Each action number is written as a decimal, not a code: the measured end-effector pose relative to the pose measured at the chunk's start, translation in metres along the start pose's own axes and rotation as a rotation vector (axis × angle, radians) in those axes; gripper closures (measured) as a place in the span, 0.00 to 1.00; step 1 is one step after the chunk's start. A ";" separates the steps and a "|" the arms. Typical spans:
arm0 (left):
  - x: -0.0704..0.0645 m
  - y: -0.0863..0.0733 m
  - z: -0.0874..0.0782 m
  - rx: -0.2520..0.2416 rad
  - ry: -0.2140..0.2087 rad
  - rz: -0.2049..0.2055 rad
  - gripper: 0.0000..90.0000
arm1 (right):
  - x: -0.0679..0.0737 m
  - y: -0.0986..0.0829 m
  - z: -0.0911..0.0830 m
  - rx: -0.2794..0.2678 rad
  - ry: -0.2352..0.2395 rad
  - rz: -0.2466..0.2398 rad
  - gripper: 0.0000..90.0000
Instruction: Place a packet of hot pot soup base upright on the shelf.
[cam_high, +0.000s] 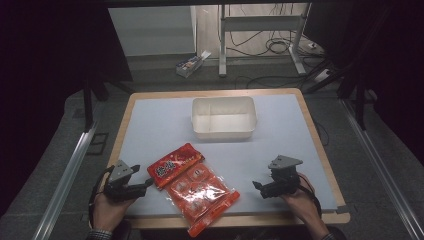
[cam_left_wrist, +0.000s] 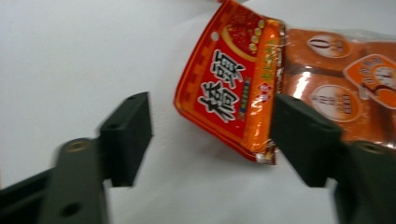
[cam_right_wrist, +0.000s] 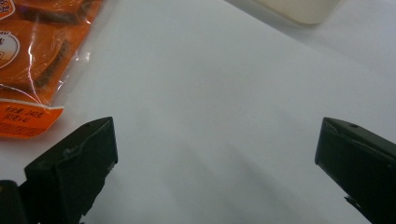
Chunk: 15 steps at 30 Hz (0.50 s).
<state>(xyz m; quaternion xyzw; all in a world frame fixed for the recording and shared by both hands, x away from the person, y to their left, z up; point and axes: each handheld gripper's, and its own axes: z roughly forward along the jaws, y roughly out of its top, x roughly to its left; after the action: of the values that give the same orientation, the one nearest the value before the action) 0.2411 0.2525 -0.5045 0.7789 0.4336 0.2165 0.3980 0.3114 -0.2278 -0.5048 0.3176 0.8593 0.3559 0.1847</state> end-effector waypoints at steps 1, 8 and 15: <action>-0.002 0.000 -0.001 -0.002 -0.003 0.012 0.46 | 0.000 0.000 0.000 0.003 0.000 0.001 0.00; -0.004 0.003 -0.005 -0.030 -0.061 0.020 0.80 | -0.002 0.000 0.001 0.005 -0.012 0.004 0.00; -0.006 0.004 -0.002 -0.017 -0.137 0.019 1.00 | -0.003 0.000 0.001 0.008 -0.015 -0.003 0.00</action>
<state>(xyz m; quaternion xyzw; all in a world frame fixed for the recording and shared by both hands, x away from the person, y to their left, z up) 0.2385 0.2468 -0.4998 0.7926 0.3963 0.1700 0.4312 0.3140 -0.2289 -0.5052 0.3199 0.8597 0.3499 0.1904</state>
